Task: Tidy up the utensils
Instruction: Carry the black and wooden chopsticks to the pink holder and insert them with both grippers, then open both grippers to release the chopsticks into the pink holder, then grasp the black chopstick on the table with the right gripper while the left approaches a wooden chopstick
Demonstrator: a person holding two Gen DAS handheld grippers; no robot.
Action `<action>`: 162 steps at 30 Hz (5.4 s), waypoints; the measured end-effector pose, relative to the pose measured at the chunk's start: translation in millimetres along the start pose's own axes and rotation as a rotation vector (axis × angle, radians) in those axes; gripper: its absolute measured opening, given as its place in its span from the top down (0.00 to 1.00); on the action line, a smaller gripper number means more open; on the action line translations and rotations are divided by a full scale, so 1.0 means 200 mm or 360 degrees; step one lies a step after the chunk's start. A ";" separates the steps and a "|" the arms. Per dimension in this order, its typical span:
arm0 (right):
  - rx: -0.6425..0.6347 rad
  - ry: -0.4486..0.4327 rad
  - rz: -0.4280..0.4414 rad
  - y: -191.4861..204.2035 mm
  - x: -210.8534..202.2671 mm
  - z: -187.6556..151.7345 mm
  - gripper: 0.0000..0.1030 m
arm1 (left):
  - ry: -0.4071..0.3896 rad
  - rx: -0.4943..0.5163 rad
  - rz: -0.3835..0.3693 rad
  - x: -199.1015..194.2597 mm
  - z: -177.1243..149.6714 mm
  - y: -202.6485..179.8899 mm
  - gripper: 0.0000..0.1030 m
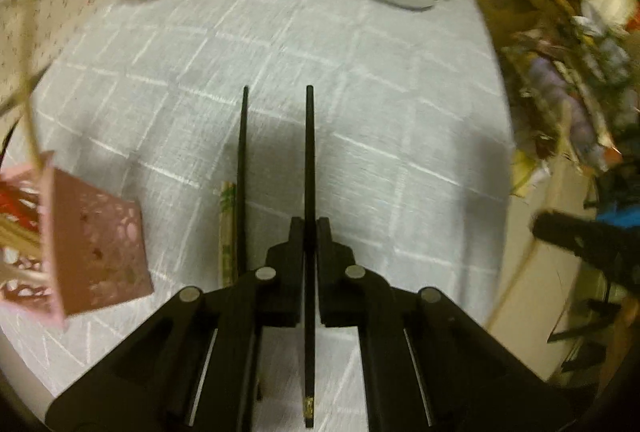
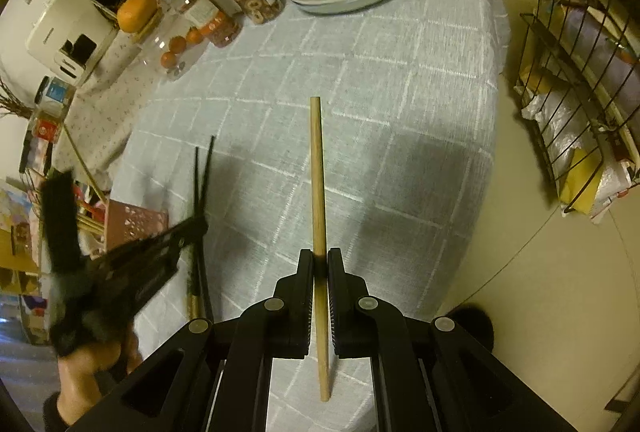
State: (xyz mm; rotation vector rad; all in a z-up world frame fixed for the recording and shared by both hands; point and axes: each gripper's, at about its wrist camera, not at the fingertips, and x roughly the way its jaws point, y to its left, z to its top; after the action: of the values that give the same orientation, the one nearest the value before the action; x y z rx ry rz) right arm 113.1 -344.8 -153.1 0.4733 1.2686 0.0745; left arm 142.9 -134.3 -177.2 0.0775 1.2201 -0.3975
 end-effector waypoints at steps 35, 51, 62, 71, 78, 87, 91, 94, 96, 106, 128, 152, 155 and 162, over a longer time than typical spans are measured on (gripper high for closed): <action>-0.0655 -0.0566 0.0104 0.85 -0.51 -0.16 0.93 | -0.1027 0.0050 -0.0168 -1.24 -0.23 0.34 0.94; -0.0666 -0.0485 0.0158 0.96 -0.38 -0.16 0.93 | -0.1025 -0.0132 0.0016 -1.08 -0.19 0.53 0.94; -0.0721 -0.0486 0.0173 1.03 -0.38 -0.17 0.93 | -0.0766 -0.0160 0.0050 -0.79 -0.08 0.54 0.94; -0.0786 -0.0523 0.0197 1.16 -0.39 -0.15 0.93 | -0.0723 -0.0289 -0.0046 -0.85 -0.09 0.62 0.71; -0.0914 -0.0561 0.0175 1.37 -0.36 -0.11 0.93 | -0.0618 -0.0375 -0.0004 -0.96 -0.23 0.70 0.47; -0.1138 -0.0436 -0.0181 1.59 -0.05 -0.12 0.93 | -0.0400 -0.0554 0.0098 -0.86 -0.40 0.92 0.39; -0.1173 -0.0347 -0.0214 1.62 0.08 -0.12 0.93 | -0.0355 -0.0561 0.0114 -0.82 -0.41 0.94 0.39; -0.1186 -0.0321 -0.0231 1.64 0.13 -0.13 0.93 | -0.0324 -0.0556 0.0117 -0.79 -0.41 0.95 0.39; -0.1188 -0.0312 -0.0241 1.65 0.15 -0.13 0.93 | -0.0314 -0.0560 0.0113 -0.78 -0.42 0.95 0.39; -0.1191 -0.0249 -0.0261 1.67 0.22 -0.12 0.93 | -0.0293 -0.0587 0.0116 -0.77 -0.42 0.97 0.39; -0.1113 -0.0255 -0.0198 1.64 0.18 -0.10 0.76 | -0.0286 -0.0588 0.0124 -0.76 -0.42 0.98 0.39; -0.0781 -0.0134 -0.0230 1.05 0.07 0.02 0.39 | -0.0175 -0.0675 0.0128 -0.55 -0.44 0.86 0.22; -0.0686 0.0011 -0.0224 0.96 0.23 0.04 0.39 | -0.0125 -0.0661 0.0113 -0.48 -0.45 0.81 0.22; -0.0540 0.0221 -0.0272 0.84 0.53 0.03 0.39 | -0.0074 -0.0599 0.0132 -0.43 -0.45 0.75 0.22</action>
State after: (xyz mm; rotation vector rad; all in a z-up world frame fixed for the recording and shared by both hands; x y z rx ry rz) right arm 184.9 -162.6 -182.7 0.0676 1.3952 0.1775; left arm 88.0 50.6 -151.9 -0.2031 1.2229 -0.0923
